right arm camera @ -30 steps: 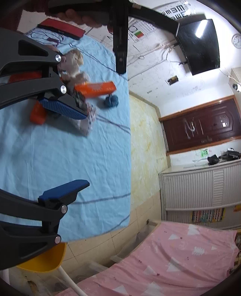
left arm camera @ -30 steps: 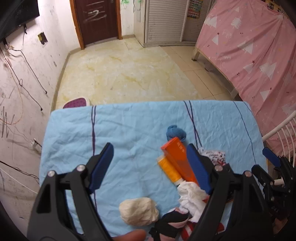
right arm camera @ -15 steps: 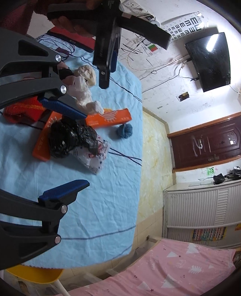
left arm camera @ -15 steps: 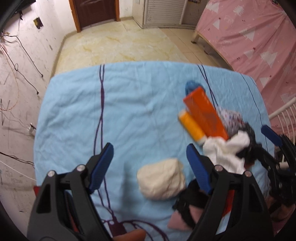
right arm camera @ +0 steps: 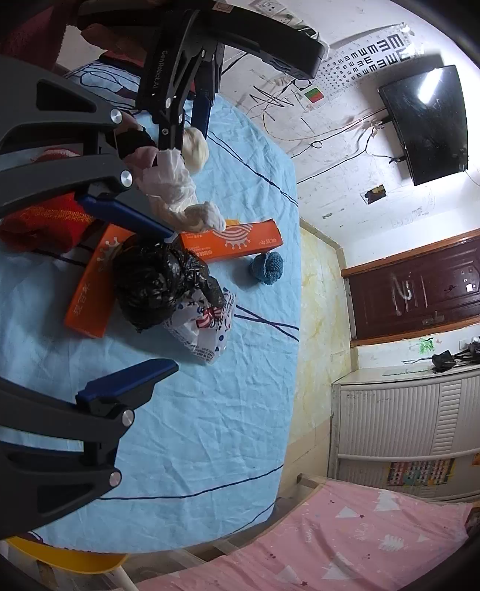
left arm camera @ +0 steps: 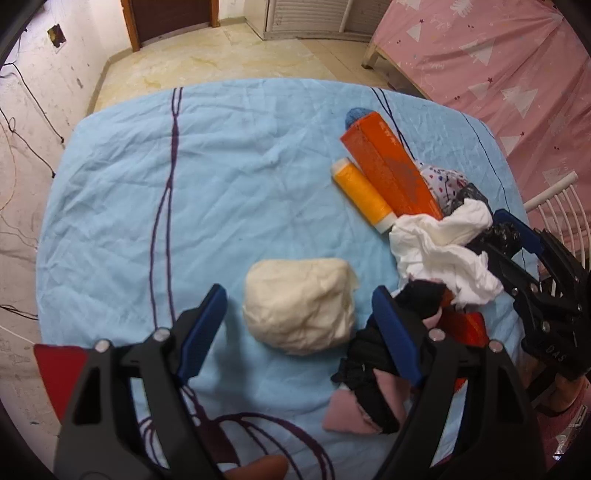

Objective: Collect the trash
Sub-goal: 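Grasp the cream lump with the left tool while the right tool grasps the black plastic bag, then carry the cream lump and black bag to the yellow bin and release both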

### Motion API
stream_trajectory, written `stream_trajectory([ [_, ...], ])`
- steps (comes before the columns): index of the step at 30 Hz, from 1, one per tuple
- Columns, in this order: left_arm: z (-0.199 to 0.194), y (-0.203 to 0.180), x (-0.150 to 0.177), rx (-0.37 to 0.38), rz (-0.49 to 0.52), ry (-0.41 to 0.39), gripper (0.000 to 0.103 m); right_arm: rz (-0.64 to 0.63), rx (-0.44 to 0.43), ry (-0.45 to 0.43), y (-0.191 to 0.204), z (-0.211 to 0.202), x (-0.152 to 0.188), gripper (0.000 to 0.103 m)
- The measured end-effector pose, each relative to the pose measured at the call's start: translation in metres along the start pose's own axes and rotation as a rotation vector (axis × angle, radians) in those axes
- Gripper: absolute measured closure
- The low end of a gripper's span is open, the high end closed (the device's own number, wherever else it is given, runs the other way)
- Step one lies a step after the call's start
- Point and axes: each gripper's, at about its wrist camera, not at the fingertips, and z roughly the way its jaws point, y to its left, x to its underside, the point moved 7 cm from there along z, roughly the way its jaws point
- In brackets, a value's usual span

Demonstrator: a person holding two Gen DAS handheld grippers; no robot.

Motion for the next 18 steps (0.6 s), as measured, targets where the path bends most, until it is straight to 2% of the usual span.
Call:
stream_trajectory([
  [1, 0.000, 0.000, 0.000, -0.003, -0.001, -0.005, 0.032, -0.002, 0.003, -0.005, 0.000, 0.000, 0.000, 0.042],
  [2, 0.002, -0.002, 0.000, -0.006, 0.002, -0.002, 0.043, -0.005, 0.006, -0.009, 0.000, 0.000, -0.001, 0.042],
  [3, 0.003, -0.002, 0.001, -0.008, 0.010, 0.002, 0.046, -0.011, 0.004, -0.010, 0.001, 0.001, -0.001, 0.043],
  [5, 0.003, -0.010, 0.002, -0.036, 0.054, -0.023, 0.050, -0.021, -0.009, 0.001, 0.004, 0.003, 0.001, 0.061],
  [8, 0.002, -0.017, 0.001, -0.070, 0.080, -0.046, 0.051, -0.033, -0.007, 0.008, 0.006, 0.008, 0.003, 0.075],
  [14, -0.007, -0.011, -0.002, -0.099, 0.071, -0.072, 0.052, -0.002, -0.024, -0.056, 0.002, -0.006, -0.002, 0.078],
  [18, -0.030, -0.006, -0.016, -0.115, 0.058, -0.136, 0.052, 0.017, -0.030, -0.099, -0.004, -0.020, -0.008, 0.078],
])
